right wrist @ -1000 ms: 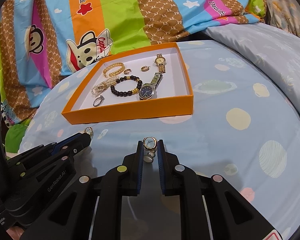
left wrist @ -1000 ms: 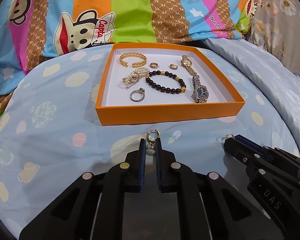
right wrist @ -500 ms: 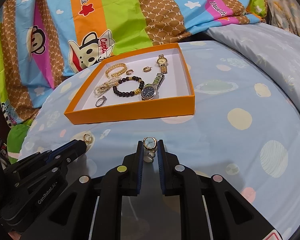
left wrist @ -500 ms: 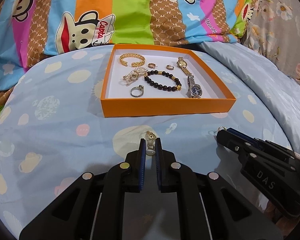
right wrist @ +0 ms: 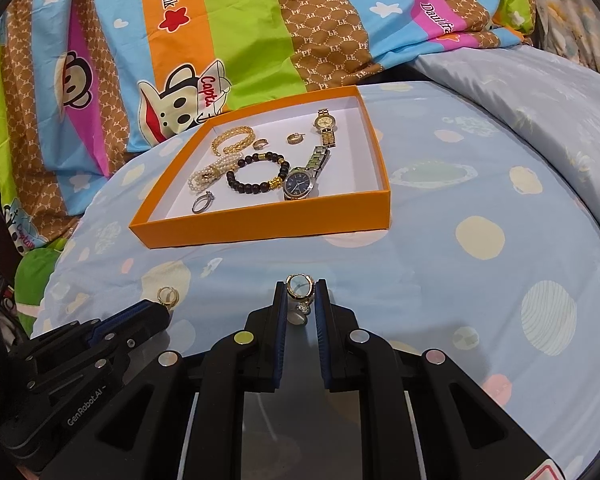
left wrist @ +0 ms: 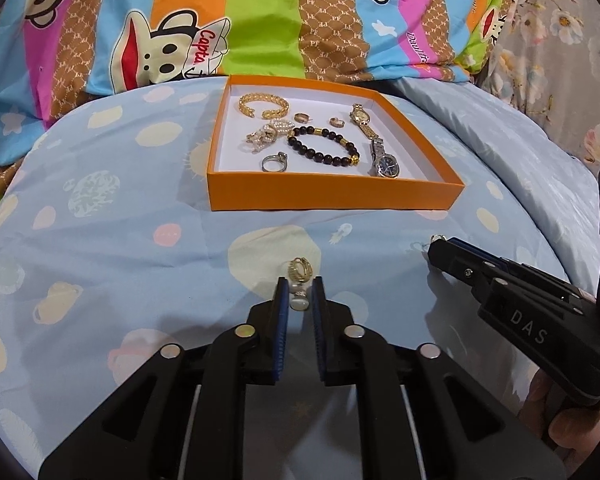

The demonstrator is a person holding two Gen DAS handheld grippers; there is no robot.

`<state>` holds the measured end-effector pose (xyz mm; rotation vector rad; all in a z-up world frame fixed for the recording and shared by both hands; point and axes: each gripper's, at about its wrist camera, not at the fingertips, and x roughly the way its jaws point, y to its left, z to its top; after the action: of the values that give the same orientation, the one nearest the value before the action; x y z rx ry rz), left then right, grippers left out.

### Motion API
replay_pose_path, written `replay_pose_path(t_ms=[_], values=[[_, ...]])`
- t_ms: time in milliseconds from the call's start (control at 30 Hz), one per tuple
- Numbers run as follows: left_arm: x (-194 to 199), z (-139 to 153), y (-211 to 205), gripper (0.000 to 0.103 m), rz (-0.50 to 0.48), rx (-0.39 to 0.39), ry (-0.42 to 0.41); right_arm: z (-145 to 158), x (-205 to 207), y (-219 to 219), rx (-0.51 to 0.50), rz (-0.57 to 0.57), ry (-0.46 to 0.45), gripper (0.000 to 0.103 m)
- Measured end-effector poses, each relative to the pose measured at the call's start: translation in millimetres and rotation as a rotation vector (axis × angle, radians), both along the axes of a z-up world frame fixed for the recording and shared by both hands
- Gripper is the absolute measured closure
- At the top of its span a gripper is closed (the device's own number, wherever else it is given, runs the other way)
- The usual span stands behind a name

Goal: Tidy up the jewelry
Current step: 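Carry both drop earrings over the orange box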

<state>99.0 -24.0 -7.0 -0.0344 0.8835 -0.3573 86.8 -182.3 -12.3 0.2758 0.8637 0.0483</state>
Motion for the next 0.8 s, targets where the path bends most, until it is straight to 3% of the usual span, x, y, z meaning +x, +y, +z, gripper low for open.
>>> replay_pose_path(t_ms=[67,467,533,600,800], values=[[0.0,1.1,-2.2,0.075,0.003,0.016,-0.012,0.1,0.2,-0.3,-0.002,0.001,-0.001,0.090],[19.5,-2.6,-14.2,0.075,0.003,0.069,-0.003,-0.1,0.4,-0.6,0.000,0.000,0.000,0.090],[19.5,-2.7,-13.5,0.077,0.005,0.067,-0.003,-0.2,0.4,-0.4,-0.001,0.001,0.001,0.090],[20.0,-2.9,-12.6,0.087,0.007,0.060,0.000,-0.1,0.3,-0.3,-0.002,0.001,0.000,0.090],[19.5,-2.6,-11.5,0.090,0.005,0.054,0.000,0.0,0.0,0.0,-0.001,0.000,-0.001,0.090]])
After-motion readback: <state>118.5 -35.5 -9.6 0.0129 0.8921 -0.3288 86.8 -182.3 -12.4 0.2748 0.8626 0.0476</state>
